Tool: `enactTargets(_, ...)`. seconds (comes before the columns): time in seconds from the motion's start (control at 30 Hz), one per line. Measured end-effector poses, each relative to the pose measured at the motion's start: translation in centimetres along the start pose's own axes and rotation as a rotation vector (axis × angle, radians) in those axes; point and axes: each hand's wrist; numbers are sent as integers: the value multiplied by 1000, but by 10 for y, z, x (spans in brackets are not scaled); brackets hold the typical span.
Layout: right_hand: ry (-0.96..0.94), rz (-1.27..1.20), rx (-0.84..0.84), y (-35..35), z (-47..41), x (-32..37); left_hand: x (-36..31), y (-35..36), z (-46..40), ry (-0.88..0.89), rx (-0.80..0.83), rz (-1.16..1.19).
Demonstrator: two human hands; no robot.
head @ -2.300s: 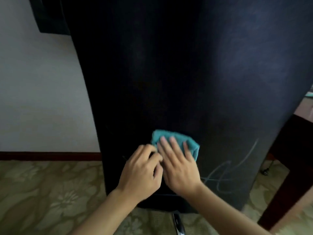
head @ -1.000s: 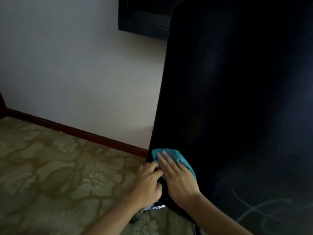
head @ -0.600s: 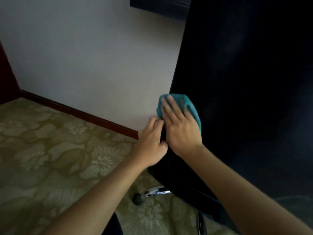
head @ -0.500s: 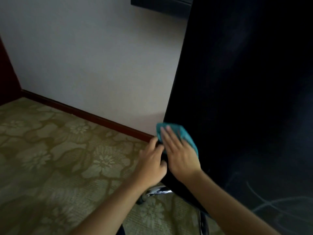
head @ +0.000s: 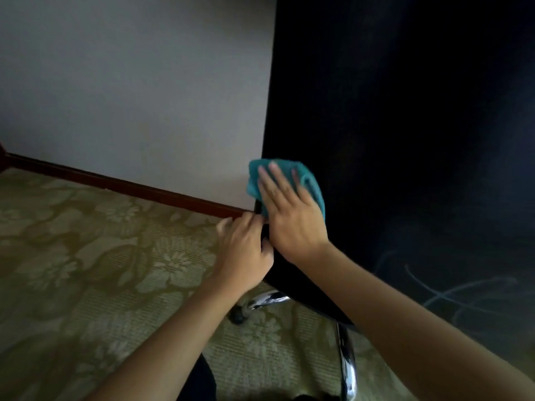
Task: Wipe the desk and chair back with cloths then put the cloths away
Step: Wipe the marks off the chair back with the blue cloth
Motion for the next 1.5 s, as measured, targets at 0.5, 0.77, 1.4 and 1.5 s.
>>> enactTargets(0.5,147,-26,-190,1,93,-79,-87,-10,-31,274,-114,101)
enactTargets(0.77,49,40,-54,41,193,-93,-105,54,41,335,193,249)
enactTargets(1.4,231,29,-106,39,262,-150,-173,98,21,731,60,95)
enactTargets(1.5,243,-3,-137,24,254,-169,-190,99,8,708,57,113)
Point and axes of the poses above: each hand's wrist, its own z-axis away from the middle knuckle, its own y-axis out of the palm, x = y × z, and after that the axes turned 15 degrees about y, right-handed
